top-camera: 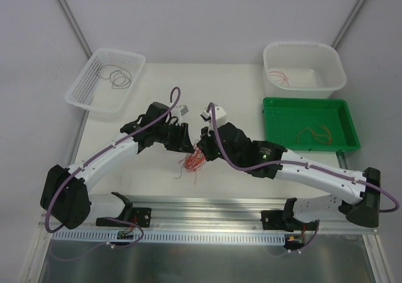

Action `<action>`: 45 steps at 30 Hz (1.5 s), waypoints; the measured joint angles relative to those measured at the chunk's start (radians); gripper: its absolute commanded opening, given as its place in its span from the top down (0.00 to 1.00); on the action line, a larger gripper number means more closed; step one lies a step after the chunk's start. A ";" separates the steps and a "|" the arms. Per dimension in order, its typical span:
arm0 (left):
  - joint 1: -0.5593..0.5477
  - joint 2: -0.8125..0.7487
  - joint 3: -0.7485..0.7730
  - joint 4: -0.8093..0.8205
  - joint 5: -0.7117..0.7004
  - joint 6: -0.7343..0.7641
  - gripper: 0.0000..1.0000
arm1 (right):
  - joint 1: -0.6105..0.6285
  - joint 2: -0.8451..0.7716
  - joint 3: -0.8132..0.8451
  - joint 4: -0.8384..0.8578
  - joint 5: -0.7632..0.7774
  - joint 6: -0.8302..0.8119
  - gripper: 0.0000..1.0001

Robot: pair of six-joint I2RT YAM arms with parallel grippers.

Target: Untangle the cables

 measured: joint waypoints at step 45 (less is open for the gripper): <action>0.058 0.052 0.081 -0.126 -0.311 -0.019 1.00 | -0.142 -0.630 -0.009 -0.455 0.249 0.021 0.99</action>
